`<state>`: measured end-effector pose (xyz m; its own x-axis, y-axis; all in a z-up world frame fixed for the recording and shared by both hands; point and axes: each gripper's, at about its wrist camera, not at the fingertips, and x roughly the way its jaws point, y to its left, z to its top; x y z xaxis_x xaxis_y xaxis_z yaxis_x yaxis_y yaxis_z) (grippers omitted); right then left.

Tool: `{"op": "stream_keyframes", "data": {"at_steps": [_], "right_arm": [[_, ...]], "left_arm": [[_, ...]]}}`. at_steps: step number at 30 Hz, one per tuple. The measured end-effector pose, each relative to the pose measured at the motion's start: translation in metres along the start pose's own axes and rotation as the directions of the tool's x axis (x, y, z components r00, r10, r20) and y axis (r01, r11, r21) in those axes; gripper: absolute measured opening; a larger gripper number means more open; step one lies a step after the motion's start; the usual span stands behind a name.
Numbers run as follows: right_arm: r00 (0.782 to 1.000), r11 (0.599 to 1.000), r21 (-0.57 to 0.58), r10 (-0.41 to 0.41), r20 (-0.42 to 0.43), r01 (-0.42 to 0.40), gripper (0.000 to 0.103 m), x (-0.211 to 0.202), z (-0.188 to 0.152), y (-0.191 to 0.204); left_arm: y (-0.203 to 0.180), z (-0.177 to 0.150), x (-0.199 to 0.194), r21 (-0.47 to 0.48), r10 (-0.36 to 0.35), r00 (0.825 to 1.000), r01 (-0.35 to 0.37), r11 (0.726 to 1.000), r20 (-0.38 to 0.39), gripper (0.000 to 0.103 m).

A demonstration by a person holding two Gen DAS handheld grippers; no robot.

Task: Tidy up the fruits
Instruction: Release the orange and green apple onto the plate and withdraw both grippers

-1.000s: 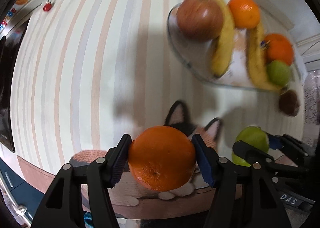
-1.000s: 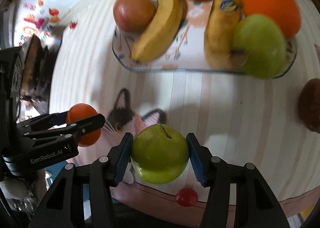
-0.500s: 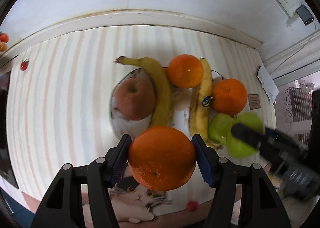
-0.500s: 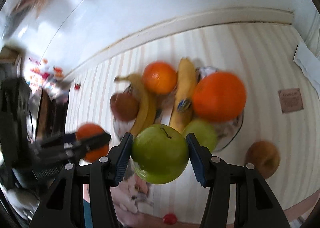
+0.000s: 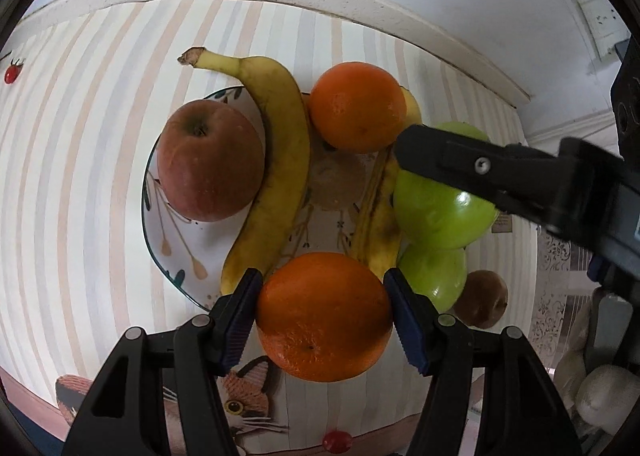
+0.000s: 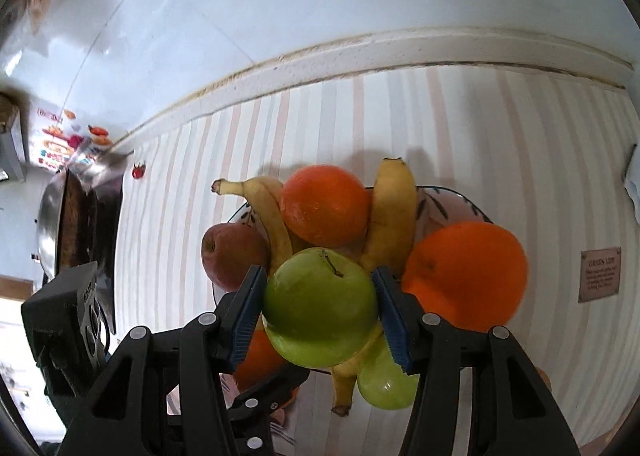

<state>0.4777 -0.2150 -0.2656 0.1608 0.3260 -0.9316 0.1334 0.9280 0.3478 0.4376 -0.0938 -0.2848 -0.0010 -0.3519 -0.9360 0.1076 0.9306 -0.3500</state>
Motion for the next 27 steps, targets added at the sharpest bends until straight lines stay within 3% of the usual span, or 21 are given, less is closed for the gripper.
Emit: {"op": "stream_keyframes", "data": {"at_steps": [6,15,18,22,27], "right_arm": [[0.999,0.999,0.048,0.02,-0.03,-0.019,0.059,0.013,0.002,-0.006],[1.0,0.998,0.062,-0.006,0.002,0.006,0.085,-0.004,0.001,-0.01],[0.999,0.997,0.06,-0.046,0.025,0.044,0.093,-0.016,-0.002,-0.014],[0.99,0.992,0.033,-0.126,0.055,0.124,0.096,-0.032,-0.008,-0.018],[0.976,0.98,-0.008,-0.198,0.086,0.199,0.096,-0.05,-0.023,-0.018]], "left_arm": [[0.007,0.005,0.004,-0.022,0.01,1.0,-0.01,1.0,-0.009,0.061],[0.003,0.009,-0.005,-0.009,0.031,1.0,-0.031,0.999,-0.001,0.062],[0.0,0.009,-0.012,0.015,0.044,0.999,-0.044,0.999,0.005,0.07],[-0.001,0.006,-0.022,0.05,0.115,0.993,-0.115,0.992,0.019,0.086],[0.005,0.001,-0.033,0.063,0.206,0.977,-0.209,0.976,0.046,0.087]]}}
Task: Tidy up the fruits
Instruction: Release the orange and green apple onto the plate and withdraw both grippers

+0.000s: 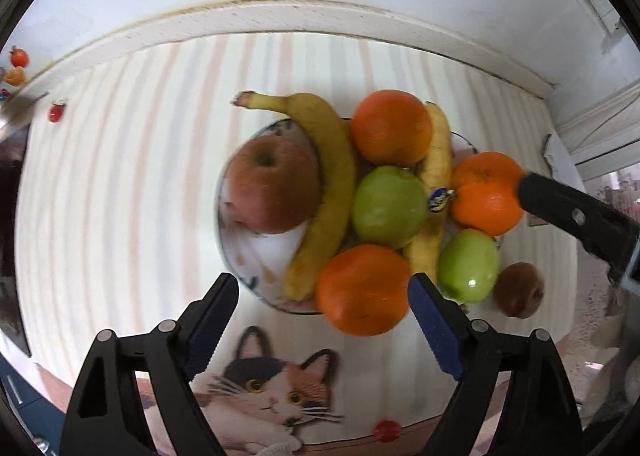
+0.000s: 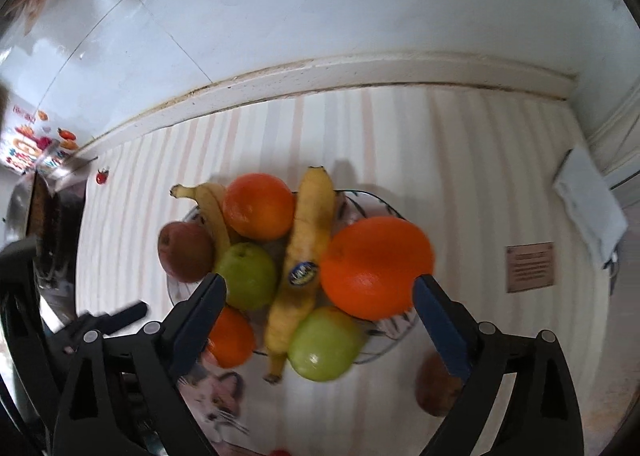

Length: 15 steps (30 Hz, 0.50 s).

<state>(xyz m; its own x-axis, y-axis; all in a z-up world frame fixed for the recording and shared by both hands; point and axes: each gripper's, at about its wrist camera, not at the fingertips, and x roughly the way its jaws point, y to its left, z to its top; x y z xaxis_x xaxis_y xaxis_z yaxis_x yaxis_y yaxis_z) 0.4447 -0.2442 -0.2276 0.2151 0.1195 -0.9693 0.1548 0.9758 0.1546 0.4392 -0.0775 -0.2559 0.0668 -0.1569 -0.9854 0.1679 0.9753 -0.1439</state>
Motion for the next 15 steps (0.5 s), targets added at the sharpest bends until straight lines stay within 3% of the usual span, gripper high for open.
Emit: {"op": "stream_keyframes", "data": {"at_steps": [15], "right_arm": [[0.993,0.997,-0.061,-0.029,0.117,0.037,0.097,-0.072,-0.057,0.007]], "left_arm": [[-0.002,-0.024,-0.074,-0.014,0.052,0.993,-0.051,0.999,0.107,0.087]]}}
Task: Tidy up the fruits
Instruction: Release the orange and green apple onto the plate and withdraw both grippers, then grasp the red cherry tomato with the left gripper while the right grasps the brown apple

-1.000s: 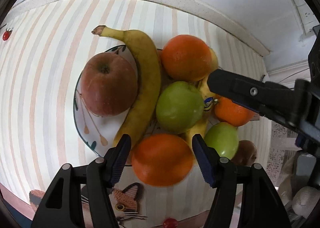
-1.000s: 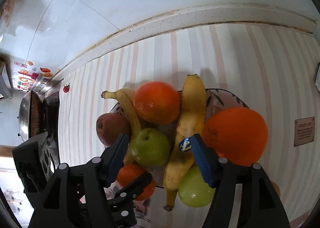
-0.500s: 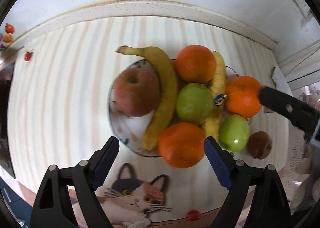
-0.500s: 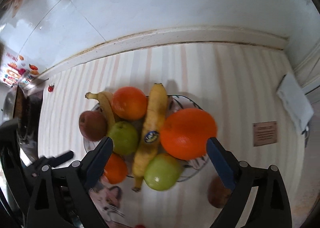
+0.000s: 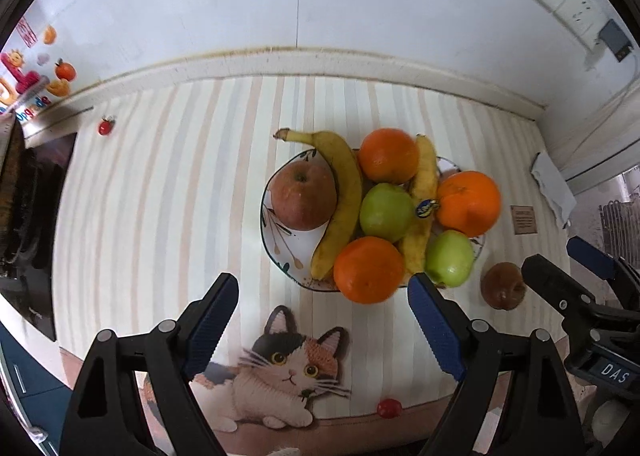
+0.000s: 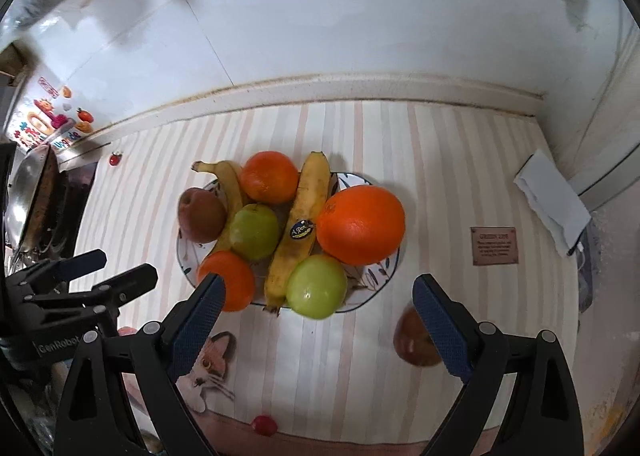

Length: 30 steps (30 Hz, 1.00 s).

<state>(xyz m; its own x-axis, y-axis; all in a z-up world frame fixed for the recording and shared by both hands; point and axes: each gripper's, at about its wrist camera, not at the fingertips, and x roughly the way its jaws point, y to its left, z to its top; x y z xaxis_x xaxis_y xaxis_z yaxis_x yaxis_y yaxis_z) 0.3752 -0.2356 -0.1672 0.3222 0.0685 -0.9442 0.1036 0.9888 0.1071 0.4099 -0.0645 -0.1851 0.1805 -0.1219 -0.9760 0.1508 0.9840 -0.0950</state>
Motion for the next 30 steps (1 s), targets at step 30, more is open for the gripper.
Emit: {"op": "stream_keyframes", "data": {"at_steps": [30], "right_arm": [[0.991,0.999,-0.007,0.048,0.127,-0.047,0.099,-0.143,-0.058,0.01]], "left_arm": [[-0.025,-0.067,-0.115,0.024,-0.01,0.996,0.008,1.0,0.088,0.087]]}}
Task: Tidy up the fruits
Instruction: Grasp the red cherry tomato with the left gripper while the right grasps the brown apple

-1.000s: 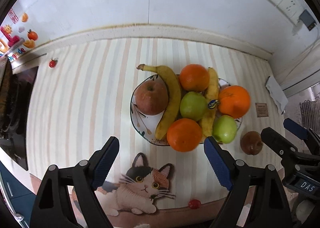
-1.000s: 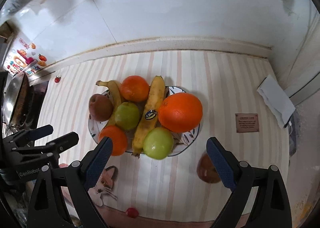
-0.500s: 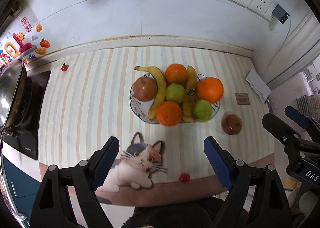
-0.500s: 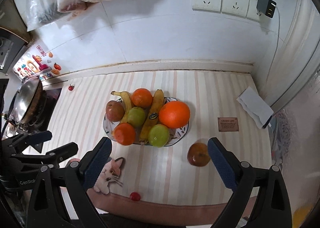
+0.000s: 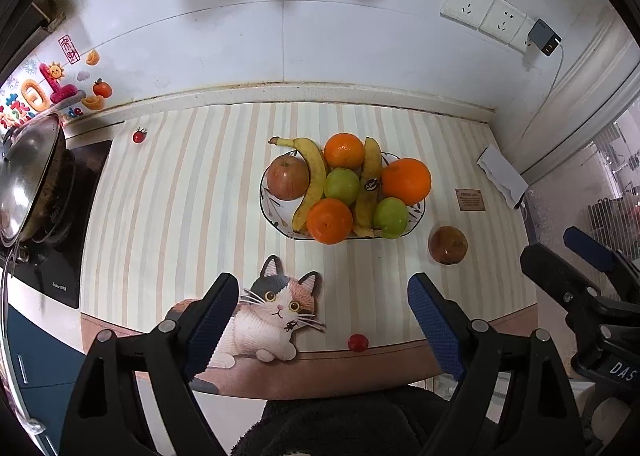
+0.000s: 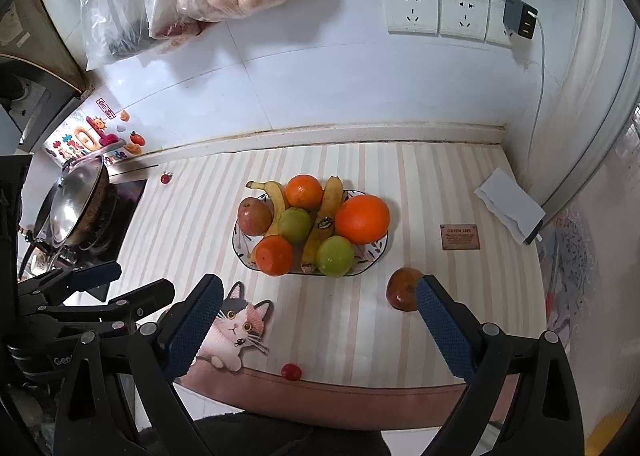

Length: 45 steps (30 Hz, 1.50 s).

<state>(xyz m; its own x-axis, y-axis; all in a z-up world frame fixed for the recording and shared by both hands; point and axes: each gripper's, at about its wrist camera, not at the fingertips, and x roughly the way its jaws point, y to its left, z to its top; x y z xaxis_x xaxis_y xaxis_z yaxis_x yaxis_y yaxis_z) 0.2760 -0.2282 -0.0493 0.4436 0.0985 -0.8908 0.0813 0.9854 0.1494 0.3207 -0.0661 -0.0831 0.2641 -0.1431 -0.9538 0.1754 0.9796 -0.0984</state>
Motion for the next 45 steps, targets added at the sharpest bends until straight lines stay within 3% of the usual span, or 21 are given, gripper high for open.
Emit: {"op": "stream_keyframes", "data": {"at_steps": [5,8,10,11,18,21,24,26,30,33,35,36,41,45], "right_arm": [[0.997,0.996,0.059,0.069,-0.032,-0.067,0.099,0.019,-0.004,-0.02],[0.999,0.996,0.089,0.021,-0.032,-0.018,0.098,0.034,-0.009,-0.042],[0.999,0.992,0.123,0.001,-0.045,0.004,0.085,0.05,-0.012,-0.064],[0.998,0.99,0.137,0.0,-0.058,0.008,0.072,0.06,-0.014,-0.074],[0.975,0.971,0.236,0.034,-0.22,0.02,0.071,0.157,-0.027,-0.138],[0.963,0.972,0.233,0.03,-0.268,0.034,0.071,0.188,-0.031,-0.147],[0.952,0.979,0.202,0.03,-0.304,0.034,0.071,0.21,-0.034,-0.148],[0.948,0.983,0.18,0.027,-0.317,0.032,0.071,0.217,-0.034,-0.147],[0.94,0.991,0.129,0.02,-0.34,0.026,0.071,0.229,-0.035,-0.142],[0.935,0.994,0.102,0.01,-0.355,0.028,0.071,0.24,-0.034,-0.141],[0.934,0.995,0.095,0.005,-0.359,0.032,0.071,0.244,-0.033,-0.141],[0.932,0.996,0.086,0.0,-0.362,0.034,0.071,0.247,-0.032,-0.14],[0.931,0.998,0.058,-0.013,-0.365,0.036,0.071,0.258,-0.03,-0.135],[0.935,0.999,0.041,-0.001,-0.354,0.017,0.07,0.259,-0.032,-0.13]], "left_arm": [[0.001,0.001,0.009,-0.007,0.003,1.0,-0.003,1.0,-0.009,0.087],[0.001,0.001,0.024,-0.01,0.026,0.999,-0.026,1.0,-0.02,0.096],[0.001,0.0,0.039,-0.018,0.027,0.999,-0.027,0.999,-0.034,0.096],[0.0,-0.001,0.047,-0.021,0.029,0.998,-0.03,0.999,-0.047,0.096],[-0.016,-0.025,0.123,-0.026,0.009,0.977,-0.015,1.0,-0.213,0.096],[-0.022,-0.042,0.161,-0.03,-0.007,0.948,-0.003,1.0,-0.319,0.096],[-0.027,-0.063,0.192,-0.037,-0.04,0.905,0.027,0.999,-0.423,0.086],[-0.031,-0.076,0.206,-0.042,-0.05,0.882,0.034,0.999,-0.468,0.078],[-0.037,-0.091,0.226,-0.047,-0.049,0.853,0.029,0.998,-0.519,0.073],[-0.038,-0.099,0.238,-0.062,-0.055,0.836,0.026,0.998,-0.547,0.052],[-0.039,-0.099,0.237,-0.063,-0.052,0.843,0.021,0.998,-0.536,0.033],[-0.039,-0.097,0.236,-0.065,-0.057,0.844,0.027,0.998,-0.533,0.028],[-0.03,-0.083,0.227,-0.072,-0.032,0.866,-0.004,0.997,-0.499,0.028],[-0.006,-0.065,0.218,-0.133,-0.04,0.885,-0.025,0.991,-0.464,0.028]]}}
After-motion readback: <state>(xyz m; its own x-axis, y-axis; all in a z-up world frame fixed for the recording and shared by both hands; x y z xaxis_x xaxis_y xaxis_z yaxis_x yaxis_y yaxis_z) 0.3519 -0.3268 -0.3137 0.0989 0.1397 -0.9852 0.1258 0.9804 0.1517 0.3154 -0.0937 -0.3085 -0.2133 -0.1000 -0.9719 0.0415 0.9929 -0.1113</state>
